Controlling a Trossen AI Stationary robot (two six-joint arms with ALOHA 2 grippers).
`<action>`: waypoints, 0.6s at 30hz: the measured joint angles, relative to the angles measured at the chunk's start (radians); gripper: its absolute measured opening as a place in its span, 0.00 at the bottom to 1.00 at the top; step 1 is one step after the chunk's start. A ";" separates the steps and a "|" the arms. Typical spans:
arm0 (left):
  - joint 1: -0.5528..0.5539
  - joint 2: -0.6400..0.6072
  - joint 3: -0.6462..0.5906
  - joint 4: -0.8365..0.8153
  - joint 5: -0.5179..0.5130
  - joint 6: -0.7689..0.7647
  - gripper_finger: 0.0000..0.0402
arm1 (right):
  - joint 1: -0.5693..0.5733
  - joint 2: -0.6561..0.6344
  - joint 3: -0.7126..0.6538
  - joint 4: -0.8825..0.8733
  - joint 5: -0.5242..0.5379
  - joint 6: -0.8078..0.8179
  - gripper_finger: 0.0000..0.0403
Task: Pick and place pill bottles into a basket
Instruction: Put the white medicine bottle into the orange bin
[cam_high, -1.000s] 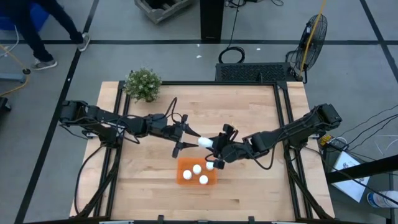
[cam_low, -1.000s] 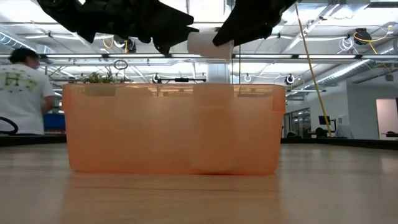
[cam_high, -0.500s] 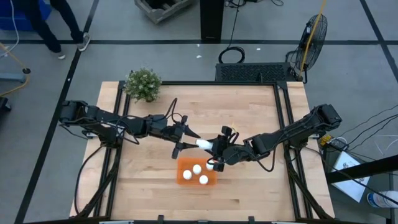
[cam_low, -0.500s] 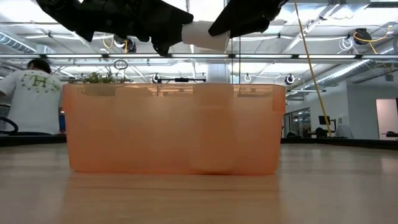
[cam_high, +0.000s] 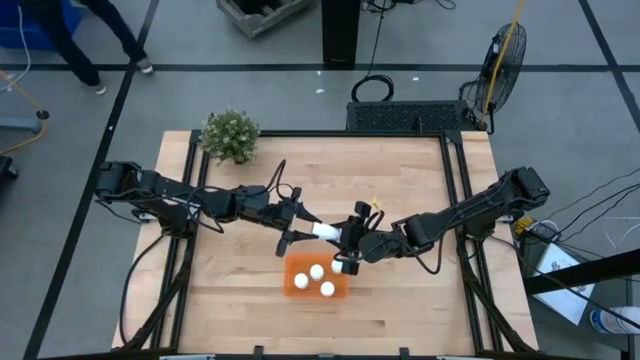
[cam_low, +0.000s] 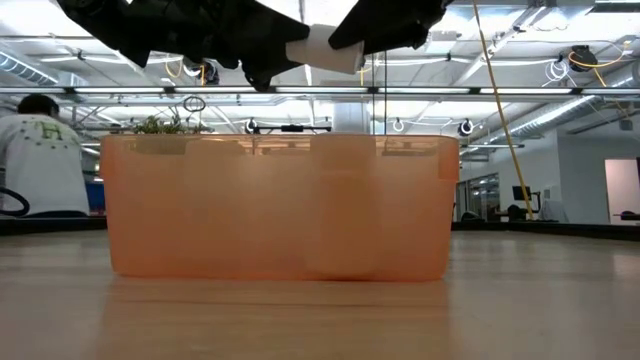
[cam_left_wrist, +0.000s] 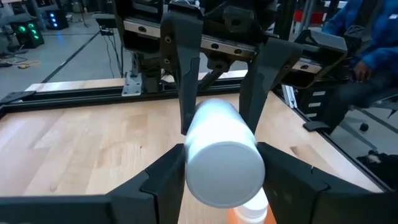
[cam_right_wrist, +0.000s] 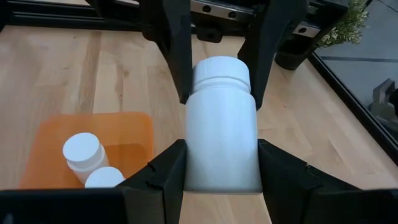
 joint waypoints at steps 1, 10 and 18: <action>0.000 0.000 0.000 0.000 0.000 -0.001 0.48 | 0.000 0.000 0.000 0.000 0.000 0.001 0.39; 0.000 0.000 0.000 -0.004 0.000 -0.023 0.41 | 0.000 0.000 0.000 -0.001 0.005 -0.010 0.43; 0.027 -0.004 -0.001 -0.053 -0.006 -0.030 0.41 | 0.004 -0.002 0.002 -0.046 0.154 -0.060 0.68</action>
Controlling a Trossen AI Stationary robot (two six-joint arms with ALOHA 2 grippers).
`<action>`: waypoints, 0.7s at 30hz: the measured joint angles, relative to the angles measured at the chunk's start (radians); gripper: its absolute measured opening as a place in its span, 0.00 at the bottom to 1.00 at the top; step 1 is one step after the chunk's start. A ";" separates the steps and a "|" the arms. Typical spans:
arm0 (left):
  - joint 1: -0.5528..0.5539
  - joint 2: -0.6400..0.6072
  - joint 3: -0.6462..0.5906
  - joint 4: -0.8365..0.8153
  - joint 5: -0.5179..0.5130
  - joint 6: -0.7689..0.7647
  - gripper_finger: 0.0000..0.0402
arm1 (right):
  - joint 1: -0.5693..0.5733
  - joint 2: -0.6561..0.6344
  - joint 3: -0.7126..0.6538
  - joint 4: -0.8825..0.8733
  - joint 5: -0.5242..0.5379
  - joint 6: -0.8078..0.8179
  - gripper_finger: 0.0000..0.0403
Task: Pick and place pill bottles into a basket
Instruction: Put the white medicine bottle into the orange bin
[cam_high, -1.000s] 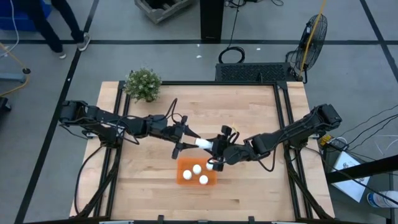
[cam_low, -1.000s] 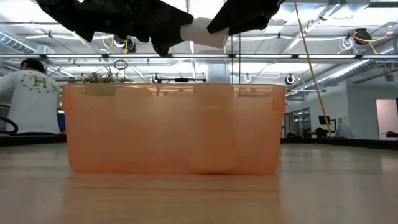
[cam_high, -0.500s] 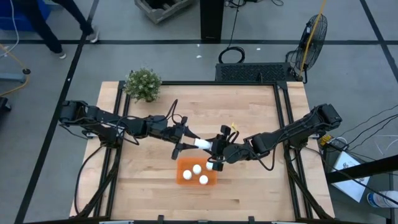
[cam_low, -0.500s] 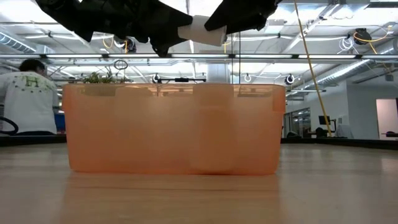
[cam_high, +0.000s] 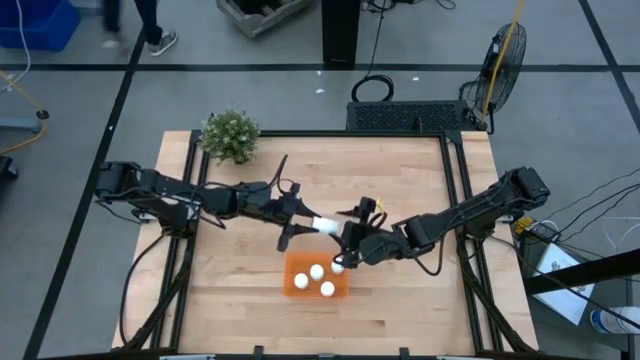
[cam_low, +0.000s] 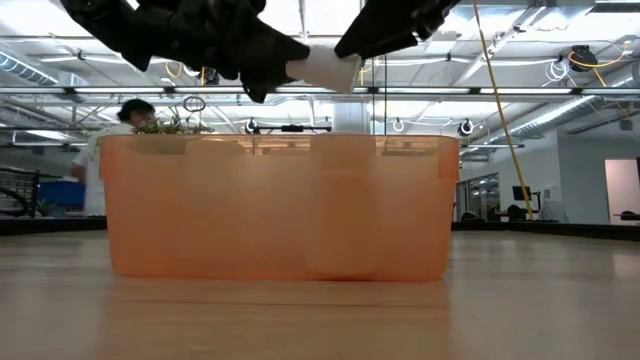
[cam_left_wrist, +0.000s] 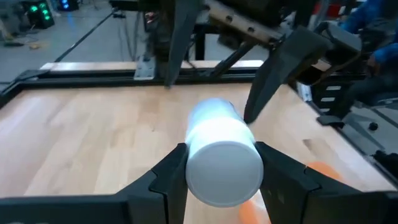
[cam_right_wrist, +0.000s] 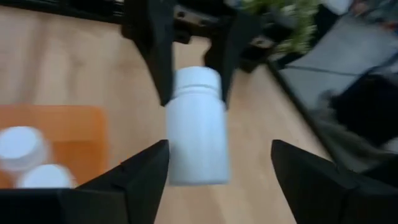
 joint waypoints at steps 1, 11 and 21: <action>0.007 -0.001 0.000 -0.011 0.001 -0.002 0.41 | 0.003 0.000 0.000 -0.005 0.033 -0.010 0.69; 0.023 -0.109 -0.001 -0.233 0.042 -0.130 0.41 | 0.005 0.000 0.000 -0.185 0.216 0.076 0.68; -0.031 -0.225 0.060 -0.540 0.027 -0.261 0.41 | -0.016 -0.008 -0.049 -0.392 0.398 0.306 0.67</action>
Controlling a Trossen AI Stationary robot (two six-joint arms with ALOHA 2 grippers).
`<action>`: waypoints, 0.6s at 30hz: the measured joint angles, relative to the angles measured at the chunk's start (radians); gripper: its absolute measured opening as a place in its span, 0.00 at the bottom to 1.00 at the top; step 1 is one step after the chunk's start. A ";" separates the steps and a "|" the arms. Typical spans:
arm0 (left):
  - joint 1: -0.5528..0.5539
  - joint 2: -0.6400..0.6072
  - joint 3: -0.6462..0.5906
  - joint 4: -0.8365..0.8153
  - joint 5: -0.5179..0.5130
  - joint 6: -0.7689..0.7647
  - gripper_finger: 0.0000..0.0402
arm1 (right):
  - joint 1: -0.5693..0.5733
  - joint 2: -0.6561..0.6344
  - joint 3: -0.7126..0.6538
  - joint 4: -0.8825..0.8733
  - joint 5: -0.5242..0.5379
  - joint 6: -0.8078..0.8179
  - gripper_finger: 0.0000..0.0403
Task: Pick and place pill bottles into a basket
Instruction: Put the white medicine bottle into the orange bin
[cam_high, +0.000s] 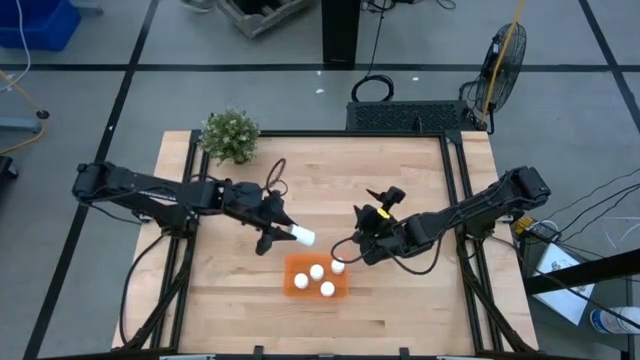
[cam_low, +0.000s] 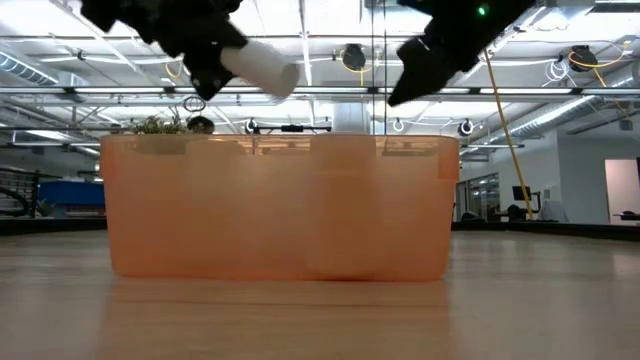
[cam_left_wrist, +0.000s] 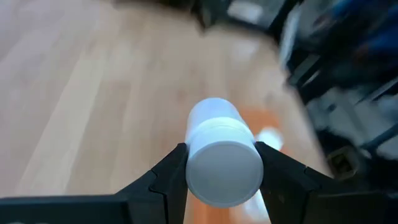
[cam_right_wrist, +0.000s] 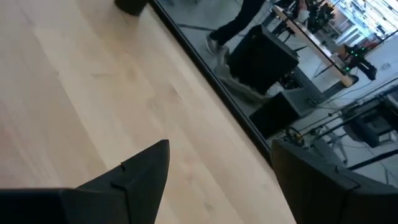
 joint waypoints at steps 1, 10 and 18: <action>-0.011 0.000 0.026 -0.086 -0.022 -0.002 0.41 | 0.000 -0.009 -0.022 0.013 0.000 0.000 0.67; -0.077 0.022 0.260 -0.475 -0.078 0.015 0.41 | -0.016 -0.199 -0.300 0.444 -0.004 -0.144 0.64; -0.123 0.162 0.402 -0.678 -0.058 0.081 0.41 | -0.034 -0.439 -0.597 0.954 -0.206 -0.350 0.64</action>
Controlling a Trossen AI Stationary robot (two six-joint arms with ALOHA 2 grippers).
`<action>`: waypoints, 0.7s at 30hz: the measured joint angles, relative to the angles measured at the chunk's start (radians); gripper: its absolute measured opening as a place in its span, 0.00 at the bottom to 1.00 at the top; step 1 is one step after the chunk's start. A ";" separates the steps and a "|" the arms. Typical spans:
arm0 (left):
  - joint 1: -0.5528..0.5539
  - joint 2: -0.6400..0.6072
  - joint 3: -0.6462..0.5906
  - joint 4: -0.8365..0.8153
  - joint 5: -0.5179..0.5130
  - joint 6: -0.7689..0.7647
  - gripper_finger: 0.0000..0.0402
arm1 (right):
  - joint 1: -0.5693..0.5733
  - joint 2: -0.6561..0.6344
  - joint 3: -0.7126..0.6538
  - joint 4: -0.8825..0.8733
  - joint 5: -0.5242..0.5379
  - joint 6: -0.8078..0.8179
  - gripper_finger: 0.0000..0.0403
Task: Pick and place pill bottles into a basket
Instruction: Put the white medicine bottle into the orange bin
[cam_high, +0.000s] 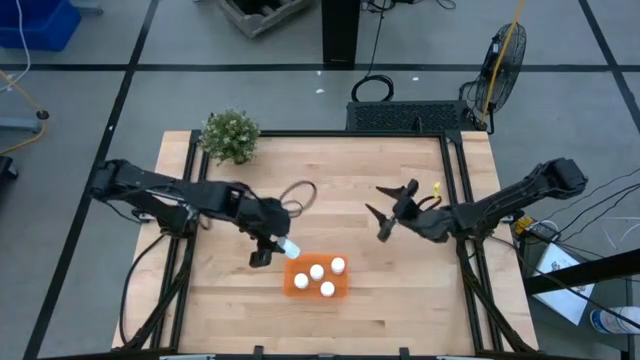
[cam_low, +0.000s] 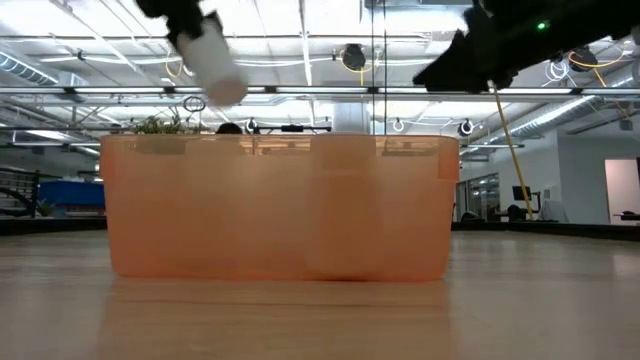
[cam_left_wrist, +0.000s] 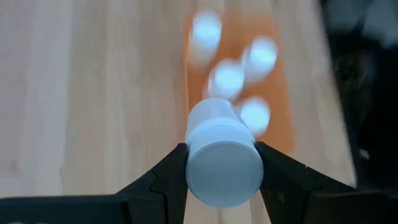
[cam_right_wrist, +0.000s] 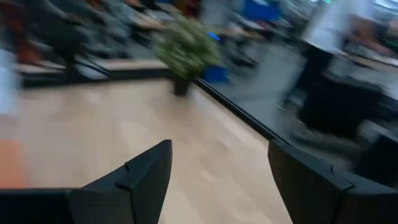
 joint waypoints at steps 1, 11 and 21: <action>-0.005 0.034 0.019 -0.038 0.001 0.001 0.41 | 0.000 -0.019 -0.029 0.069 -0.048 -0.044 0.64; -0.035 0.249 0.153 -0.102 0.028 0.087 0.41 | 0.002 -0.105 -0.147 0.275 -0.140 -0.129 0.63; -0.035 0.324 0.159 -0.112 0.009 0.118 0.41 | 0.002 -0.105 -0.160 0.270 -0.141 -0.103 0.63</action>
